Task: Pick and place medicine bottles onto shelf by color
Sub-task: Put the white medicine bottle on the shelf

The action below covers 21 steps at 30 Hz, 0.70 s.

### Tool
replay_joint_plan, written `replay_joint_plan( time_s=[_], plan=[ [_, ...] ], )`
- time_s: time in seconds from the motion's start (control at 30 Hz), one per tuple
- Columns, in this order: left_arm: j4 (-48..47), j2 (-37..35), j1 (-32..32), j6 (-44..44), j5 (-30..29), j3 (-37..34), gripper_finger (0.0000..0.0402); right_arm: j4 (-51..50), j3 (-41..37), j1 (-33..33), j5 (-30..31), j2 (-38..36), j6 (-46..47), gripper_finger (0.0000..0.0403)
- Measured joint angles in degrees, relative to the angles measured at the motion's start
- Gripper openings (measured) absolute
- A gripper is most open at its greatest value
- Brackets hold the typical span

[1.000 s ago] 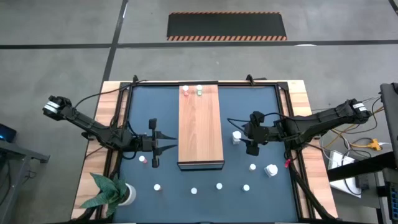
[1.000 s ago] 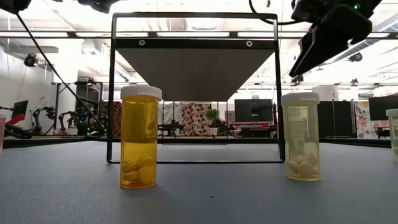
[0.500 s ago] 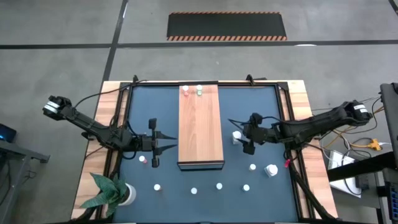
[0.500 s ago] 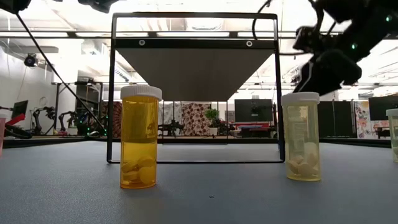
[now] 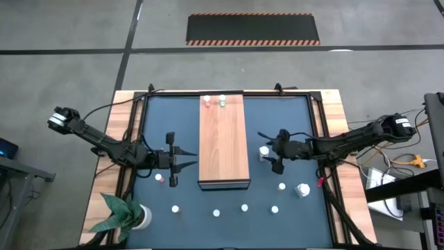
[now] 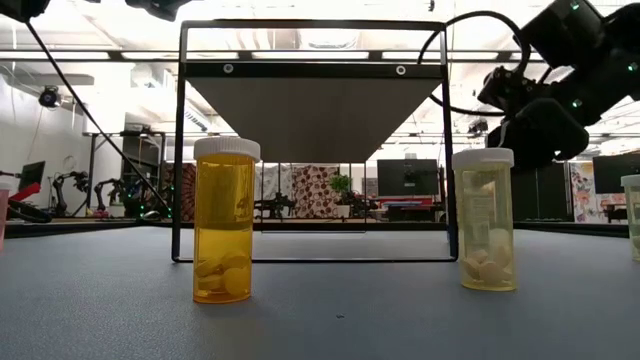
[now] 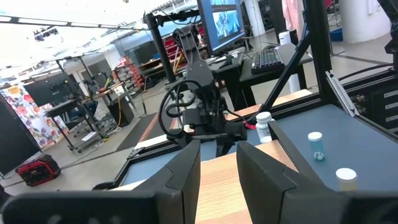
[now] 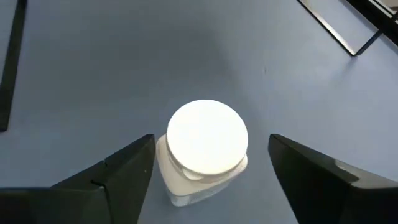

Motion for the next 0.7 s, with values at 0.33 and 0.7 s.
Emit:
replay_joint_plan(
  time_s=[0.33, 0.7],
  plan=[
    [0.00, 0.00, 0.00, 0.00, 0.00, 0.00, 0.0088, 5.25, -2.85, 0.00, -1.09, 0.00, 0.32, 0.0201],
    [0.04, 0.00, 0.00, -0.04, -0.02, 0.02, 0.0088, 5.19, -2.37, 0.00, -1.18, 0.00, -0.70, 0.0167]
  ],
)
